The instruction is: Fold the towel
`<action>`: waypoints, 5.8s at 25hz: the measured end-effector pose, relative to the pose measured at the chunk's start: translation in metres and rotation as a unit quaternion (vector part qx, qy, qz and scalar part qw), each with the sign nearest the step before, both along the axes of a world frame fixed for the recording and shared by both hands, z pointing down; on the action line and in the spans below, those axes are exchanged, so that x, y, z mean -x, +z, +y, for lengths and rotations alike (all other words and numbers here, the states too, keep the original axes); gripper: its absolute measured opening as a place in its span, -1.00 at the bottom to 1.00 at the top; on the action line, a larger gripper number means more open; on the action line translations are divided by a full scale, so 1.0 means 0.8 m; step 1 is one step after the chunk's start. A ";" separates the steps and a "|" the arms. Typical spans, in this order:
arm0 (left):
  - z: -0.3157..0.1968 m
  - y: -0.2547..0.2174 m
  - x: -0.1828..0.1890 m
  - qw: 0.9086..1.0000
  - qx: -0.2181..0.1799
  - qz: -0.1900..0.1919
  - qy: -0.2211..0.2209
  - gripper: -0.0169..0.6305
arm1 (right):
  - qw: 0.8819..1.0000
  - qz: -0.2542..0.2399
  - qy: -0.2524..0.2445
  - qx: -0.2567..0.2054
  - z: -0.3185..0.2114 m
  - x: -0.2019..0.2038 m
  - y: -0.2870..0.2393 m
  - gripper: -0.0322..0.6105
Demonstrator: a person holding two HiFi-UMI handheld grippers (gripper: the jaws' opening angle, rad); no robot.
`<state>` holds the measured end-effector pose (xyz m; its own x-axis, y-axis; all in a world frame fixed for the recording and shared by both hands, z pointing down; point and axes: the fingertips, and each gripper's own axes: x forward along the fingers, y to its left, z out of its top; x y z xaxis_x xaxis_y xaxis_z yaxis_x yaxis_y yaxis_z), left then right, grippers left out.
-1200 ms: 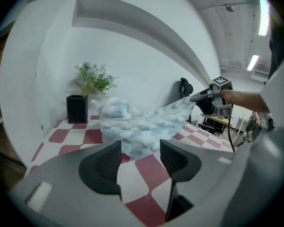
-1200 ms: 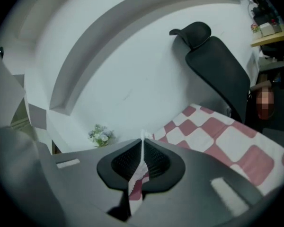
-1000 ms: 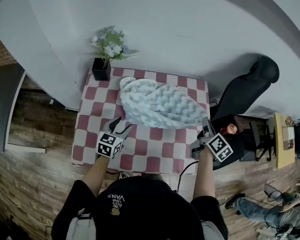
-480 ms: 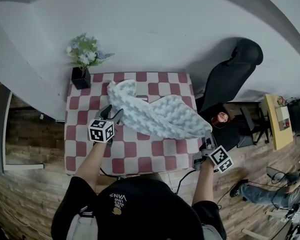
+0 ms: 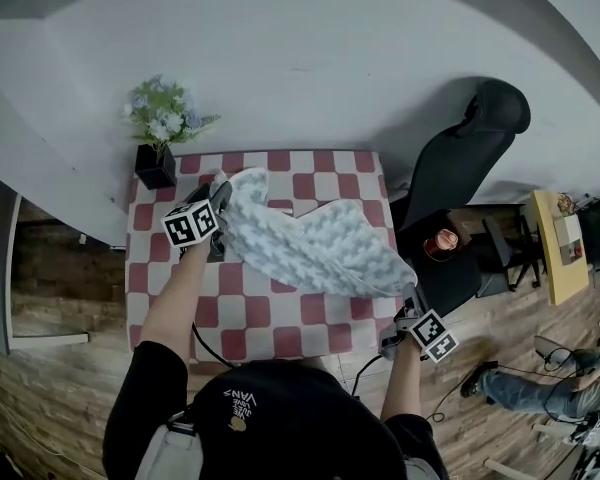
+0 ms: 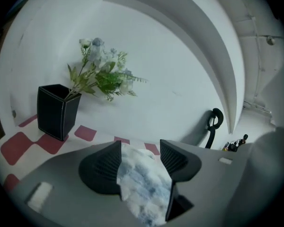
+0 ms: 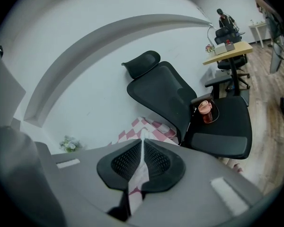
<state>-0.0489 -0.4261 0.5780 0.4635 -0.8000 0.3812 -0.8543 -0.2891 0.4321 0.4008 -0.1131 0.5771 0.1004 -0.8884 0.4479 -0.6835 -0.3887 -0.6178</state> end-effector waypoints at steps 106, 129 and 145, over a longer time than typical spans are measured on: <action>0.538 0.155 0.366 0.893 0.147 0.235 -0.355 -0.86 | 0.997 -0.062 0.018 0.047 0.190 0.088 0.078 -0.85; 0.575 0.114 0.365 0.889 0.136 0.265 -0.348 -0.90 | 0.995 -0.087 0.038 0.028 0.203 0.080 0.055 -0.85; 0.412 -0.038 0.356 0.904 -0.026 0.332 -0.268 -0.90 | 0.992 -0.106 0.025 -0.058 0.111 0.061 -0.030 -0.85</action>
